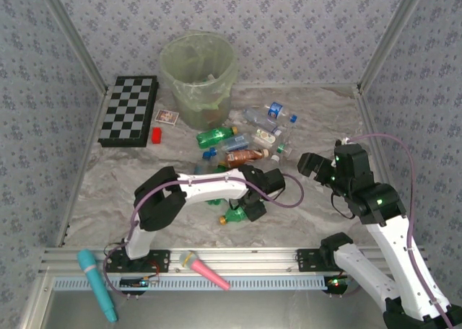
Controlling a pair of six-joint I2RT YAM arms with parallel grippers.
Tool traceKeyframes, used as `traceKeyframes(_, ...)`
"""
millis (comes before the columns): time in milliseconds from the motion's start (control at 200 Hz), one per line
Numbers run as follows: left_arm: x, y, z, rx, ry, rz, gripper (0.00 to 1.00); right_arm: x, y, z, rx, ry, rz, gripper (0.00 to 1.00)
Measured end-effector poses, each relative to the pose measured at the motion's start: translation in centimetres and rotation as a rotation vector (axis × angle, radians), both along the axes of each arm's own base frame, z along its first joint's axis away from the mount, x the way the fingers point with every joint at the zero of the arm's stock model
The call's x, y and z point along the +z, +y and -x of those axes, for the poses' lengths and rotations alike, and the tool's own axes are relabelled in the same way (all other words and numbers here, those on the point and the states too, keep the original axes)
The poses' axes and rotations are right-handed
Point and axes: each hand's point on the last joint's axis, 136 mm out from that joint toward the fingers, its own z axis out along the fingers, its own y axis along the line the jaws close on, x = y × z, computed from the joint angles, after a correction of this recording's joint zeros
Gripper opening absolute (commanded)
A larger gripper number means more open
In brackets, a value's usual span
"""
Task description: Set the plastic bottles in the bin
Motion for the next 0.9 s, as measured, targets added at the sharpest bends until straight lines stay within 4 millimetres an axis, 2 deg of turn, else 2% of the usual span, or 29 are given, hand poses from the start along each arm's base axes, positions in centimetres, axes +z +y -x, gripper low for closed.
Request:
traceKeyframes(145, -0.8, 0.2, 0.1, 0.0, 0.008, -0.019, 0.62, 0.0, 0.0, 0.0, 0.0, 0.0, 0.0, 0.99)
traceKeyframes(215, -0.8, 0.2, 0.0, -0.002, 0.008, -0.02, 0.53, 0.0, 0.0, 0.0, -0.002, 0.0, 0.0, 0.99)
traceKeyframes(385, -0.6, 0.2, 0.0, 0.006, 0.005, -0.016, 0.53, 0.0, 0.0, 0.0, -0.005, 0.0, -0.004, 0.99)
traceKeyframes(475, 0.1, 0.2, -0.2, 0.015, -0.013, -0.005, 0.54, 0.1, 0.0, -0.1, -0.007, -0.005, -0.007, 0.99)
traceKeyframes(585, 2.7, 0.3, -0.6, 0.027, -0.052, 0.035, 0.54, 0.2, 0.2, -0.5, -0.006, -0.01, -0.01, 0.99)
traceKeyframes(695, 6.2, 0.7, -1.5, 0.053, -0.103, 0.091, 0.53, 0.2, 0.5, -1.3, -0.003, -0.011, -0.014, 0.99)
traceKeyframes(900, 13.7, 1.6, -5.5, 0.156, -0.21, 0.25, 0.54, 0.8, 1.5, -3.4, 0.006, -0.018, -0.023, 0.99)
